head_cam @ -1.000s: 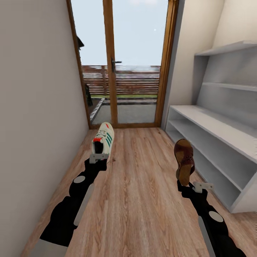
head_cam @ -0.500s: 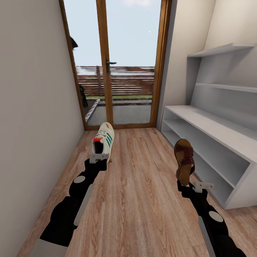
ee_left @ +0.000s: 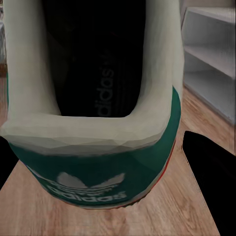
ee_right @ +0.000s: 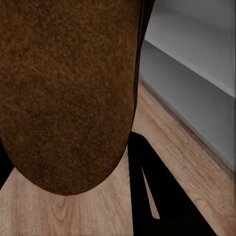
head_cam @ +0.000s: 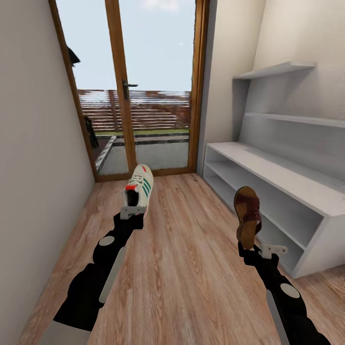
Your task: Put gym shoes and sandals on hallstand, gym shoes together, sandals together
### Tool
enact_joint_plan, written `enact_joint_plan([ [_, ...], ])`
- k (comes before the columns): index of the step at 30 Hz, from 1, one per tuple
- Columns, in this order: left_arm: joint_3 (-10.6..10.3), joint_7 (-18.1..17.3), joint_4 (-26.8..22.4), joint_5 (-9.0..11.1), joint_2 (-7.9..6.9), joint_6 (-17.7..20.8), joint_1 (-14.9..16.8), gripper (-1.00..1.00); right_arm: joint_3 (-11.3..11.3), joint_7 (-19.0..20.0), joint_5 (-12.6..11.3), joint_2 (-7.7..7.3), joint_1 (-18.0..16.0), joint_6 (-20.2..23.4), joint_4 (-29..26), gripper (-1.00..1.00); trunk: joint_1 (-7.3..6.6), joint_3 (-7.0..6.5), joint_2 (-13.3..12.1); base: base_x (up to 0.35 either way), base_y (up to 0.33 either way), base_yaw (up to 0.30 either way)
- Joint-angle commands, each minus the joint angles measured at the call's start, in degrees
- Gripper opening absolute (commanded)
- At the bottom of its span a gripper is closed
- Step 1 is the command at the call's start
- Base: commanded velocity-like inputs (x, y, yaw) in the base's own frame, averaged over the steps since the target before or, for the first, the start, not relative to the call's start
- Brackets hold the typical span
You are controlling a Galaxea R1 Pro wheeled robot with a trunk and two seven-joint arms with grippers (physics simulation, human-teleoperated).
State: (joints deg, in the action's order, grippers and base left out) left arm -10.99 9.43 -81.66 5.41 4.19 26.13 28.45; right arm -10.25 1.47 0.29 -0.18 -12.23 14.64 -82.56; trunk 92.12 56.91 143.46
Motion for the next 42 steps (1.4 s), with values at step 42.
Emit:
enact_joint_plan([
  [42,-0.1,0.5,-0.1,0.6,0.01,0.2,0.0,-1.0,0.0,0.0,-0.1,0.0,0.0,0.4,-0.1,-1.0,0.01,-2.0,0.0,0.082,0.072,-0.283],
])
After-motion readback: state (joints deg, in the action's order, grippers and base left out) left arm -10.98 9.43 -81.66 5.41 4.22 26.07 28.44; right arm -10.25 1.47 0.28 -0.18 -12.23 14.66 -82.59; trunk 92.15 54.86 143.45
